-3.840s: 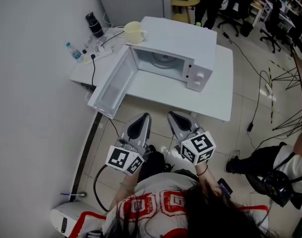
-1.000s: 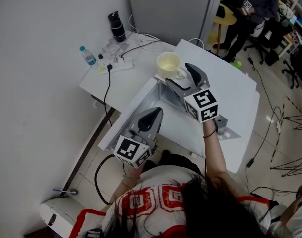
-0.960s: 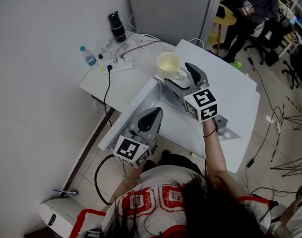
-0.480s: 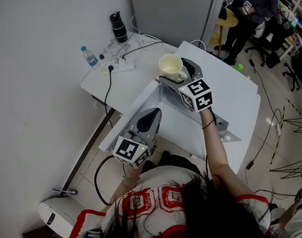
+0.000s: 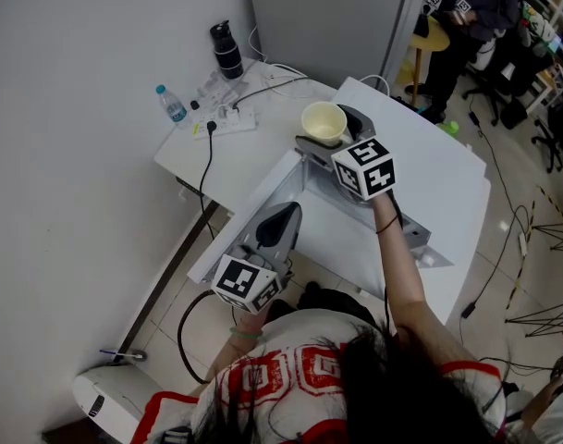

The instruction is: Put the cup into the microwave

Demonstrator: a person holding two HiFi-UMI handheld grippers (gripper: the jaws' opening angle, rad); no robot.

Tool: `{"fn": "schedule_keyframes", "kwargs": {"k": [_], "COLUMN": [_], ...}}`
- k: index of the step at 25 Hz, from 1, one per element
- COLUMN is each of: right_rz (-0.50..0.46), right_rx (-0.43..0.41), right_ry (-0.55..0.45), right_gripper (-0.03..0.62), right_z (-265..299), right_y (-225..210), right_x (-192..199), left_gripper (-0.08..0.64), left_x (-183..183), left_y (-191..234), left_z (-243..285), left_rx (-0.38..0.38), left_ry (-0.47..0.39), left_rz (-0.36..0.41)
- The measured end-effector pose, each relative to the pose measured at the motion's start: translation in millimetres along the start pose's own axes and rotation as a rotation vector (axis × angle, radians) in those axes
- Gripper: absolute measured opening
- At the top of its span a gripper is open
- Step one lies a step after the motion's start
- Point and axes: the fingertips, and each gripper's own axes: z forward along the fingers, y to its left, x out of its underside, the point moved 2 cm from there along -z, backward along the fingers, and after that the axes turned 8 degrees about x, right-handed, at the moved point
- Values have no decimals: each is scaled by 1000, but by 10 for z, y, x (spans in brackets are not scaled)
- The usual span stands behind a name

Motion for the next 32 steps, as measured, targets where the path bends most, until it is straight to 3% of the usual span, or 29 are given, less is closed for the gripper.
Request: {"fn": "schedule_keyframes", "kwargs": {"k": [7, 14, 21, 32], "right_rz": [18, 33, 99, 86], "right_rx": [22, 99, 134, 155], "right_ry": [4, 5, -47, -69], "right_gripper": [448, 445, 445, 445], "right_z": [23, 23, -103, -488], "right_y": [-22, -39, -62, 129], "right_x": [-12, -9, -27, -115], "left_gripper": [-11, -11, -11, -11], "left_x": [-11, -22, -24, -7], "left_y": [26, 29, 32, -98], "left_z": [3, -13, -56, -129], "left_rx": [-3, -2, -3, 37], "left_ry": [-3, -5, -8, -2], "left_rz": [-6, -4, -2, -1]}}
